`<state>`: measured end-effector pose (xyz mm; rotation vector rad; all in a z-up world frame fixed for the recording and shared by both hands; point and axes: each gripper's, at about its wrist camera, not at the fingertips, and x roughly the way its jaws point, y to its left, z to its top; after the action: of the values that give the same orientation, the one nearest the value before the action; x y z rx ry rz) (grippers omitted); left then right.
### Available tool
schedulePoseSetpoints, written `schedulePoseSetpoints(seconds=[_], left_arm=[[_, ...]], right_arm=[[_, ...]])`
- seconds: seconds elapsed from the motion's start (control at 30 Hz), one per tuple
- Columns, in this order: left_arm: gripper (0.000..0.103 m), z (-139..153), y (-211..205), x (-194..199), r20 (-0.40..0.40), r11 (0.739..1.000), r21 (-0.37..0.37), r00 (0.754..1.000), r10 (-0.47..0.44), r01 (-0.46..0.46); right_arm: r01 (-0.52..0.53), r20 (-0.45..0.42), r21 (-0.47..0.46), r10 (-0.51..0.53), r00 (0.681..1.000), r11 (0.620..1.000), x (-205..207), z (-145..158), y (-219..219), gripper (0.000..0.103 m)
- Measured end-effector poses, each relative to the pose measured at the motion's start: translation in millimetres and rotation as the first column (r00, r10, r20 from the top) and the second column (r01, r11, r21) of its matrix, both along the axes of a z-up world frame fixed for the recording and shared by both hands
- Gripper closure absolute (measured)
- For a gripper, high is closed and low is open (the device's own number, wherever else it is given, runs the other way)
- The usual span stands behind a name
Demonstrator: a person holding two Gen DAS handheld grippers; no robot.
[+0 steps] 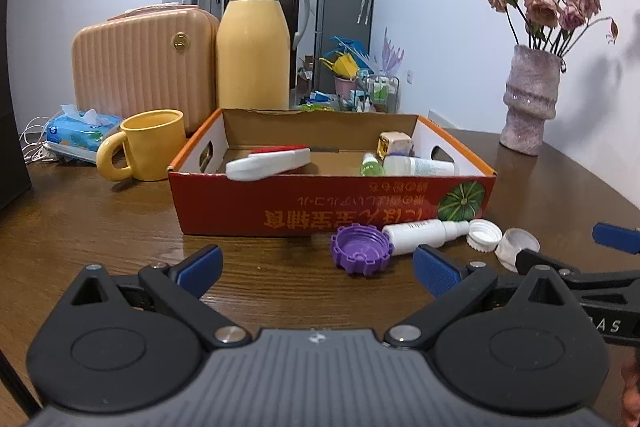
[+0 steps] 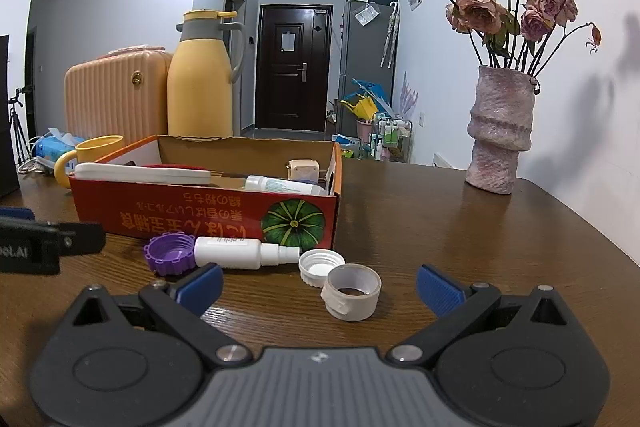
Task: Organize rigid objects
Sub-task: 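Close the right tool on the clear tape roll, then grasp the purple ridged cap with the left tool while the right tool holds the tape roll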
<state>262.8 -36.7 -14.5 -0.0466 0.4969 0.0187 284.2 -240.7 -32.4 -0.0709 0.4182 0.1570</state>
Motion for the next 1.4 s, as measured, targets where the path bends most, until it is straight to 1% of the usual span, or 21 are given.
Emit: schedulePoseSetpoints(seconds=[0.2, 0.37, 0.67, 0.73, 0.8, 0.87, 0.9, 1.0, 1.1, 1.4], left_arm=[[0.000, -5, -2, 6, -0.030, 1.000, 0.004, 1.000, -0.001, 0.001], [0.000, -11, -1, 13, -0.059, 1.000, 0.005, 0.998, 0.000, 0.001], [0.000, -15, -4, 24, -0.086, 1.000, 0.009, 0.996, -0.004, 0.005], [0.000, -16, -5, 27, -0.091, 1.000, 0.009, 0.996, -0.004, 0.005], [0.000, -17, -6, 30, -0.095, 1.000, 0.009, 0.995, -0.004, 0.005], [0.000, -18, -7, 33, -0.101, 1.000, 0.009, 0.995, -0.004, 0.005], [0.000, -19, -8, 34, -0.103, 1.000, 0.009, 0.995, -0.003, 0.004], [0.000, -20, -10, 38, -0.112, 1.000, 0.011, 0.994, -0.002, 0.004], [0.000, -22, -12, 43, -0.121, 1.000, 0.013, 0.993, -0.004, 0.005], [0.000, -25, -19, 55, -0.139, 1.000, 0.024, 0.990, -0.009, 0.012]], right_arm=[[0.002, -0.009, -0.006, -0.002, 1.000, 1.000, 2, -2, -2, 0.000], [0.023, -0.043, -0.029, -0.024, 0.999, 0.999, 16, -7, -7, 0.001], [0.033, -0.138, -0.056, -0.040, 0.990, 0.998, 61, -22, -13, 0.019], [0.031, -0.157, -0.051, -0.039, 0.987, 0.998, 69, -25, -14, 0.028], [0.023, -0.172, -0.045, -0.031, 0.985, 0.999, 75, -26, -14, 0.034], [0.017, -0.184, -0.046, -0.025, 0.983, 0.999, 79, -28, -13, 0.045], [0.017, -0.190, -0.051, -0.027, 0.981, 0.999, 80, -29, -12, 0.060], [0.012, -0.201, -0.042, -0.020, 0.979, 0.999, 82, -30, -13, 0.061], [0.015, -0.177, -0.020, -0.019, 0.984, 1.000, 78, -26, -16, 0.061], [0.066, -0.123, 0.034, -0.061, 0.990, 0.997, 70, -15, -31, 0.061]])
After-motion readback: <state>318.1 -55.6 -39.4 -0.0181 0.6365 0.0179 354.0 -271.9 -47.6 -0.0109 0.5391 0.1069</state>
